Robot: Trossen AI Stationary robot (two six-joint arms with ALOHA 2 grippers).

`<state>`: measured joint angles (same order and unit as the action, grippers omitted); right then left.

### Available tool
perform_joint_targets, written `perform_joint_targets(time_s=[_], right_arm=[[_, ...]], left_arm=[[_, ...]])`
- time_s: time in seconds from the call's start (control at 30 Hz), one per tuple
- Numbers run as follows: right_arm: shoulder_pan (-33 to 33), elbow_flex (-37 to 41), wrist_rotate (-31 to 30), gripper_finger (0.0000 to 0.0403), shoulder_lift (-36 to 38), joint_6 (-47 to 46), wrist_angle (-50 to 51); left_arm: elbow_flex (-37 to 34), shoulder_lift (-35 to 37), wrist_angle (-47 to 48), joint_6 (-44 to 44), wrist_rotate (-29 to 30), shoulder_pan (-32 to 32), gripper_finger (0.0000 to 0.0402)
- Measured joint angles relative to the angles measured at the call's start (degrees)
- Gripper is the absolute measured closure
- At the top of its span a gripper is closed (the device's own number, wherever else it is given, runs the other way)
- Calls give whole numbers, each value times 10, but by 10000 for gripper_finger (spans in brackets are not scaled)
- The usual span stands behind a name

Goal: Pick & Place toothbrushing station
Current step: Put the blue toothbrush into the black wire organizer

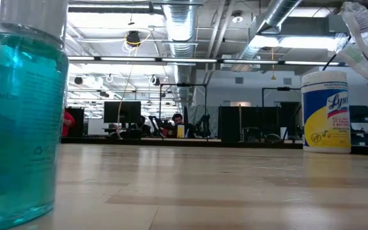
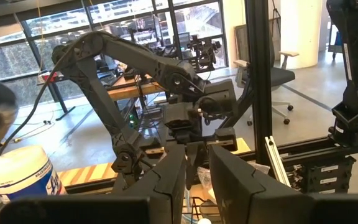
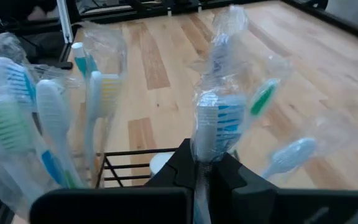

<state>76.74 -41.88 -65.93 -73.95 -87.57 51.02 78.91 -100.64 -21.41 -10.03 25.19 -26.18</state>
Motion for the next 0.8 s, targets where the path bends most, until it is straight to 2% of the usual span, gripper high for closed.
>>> perform_joint_targets(time_s=[0.17,0.33,0.5,0.8], right_arm=[[-4,28,-8,397,0,5,-52],[-13,29,-4,378,2,7,-53],[-15,30,27,348,2,9,-52],[-15,16,31,340,2,37,-46]], left_arm=[[0,0,0,0,0,0,335],[0,0,0,0,0,0,335],[0,0,0,0,0,0,335],[0,0,0,0,0,0,335]])
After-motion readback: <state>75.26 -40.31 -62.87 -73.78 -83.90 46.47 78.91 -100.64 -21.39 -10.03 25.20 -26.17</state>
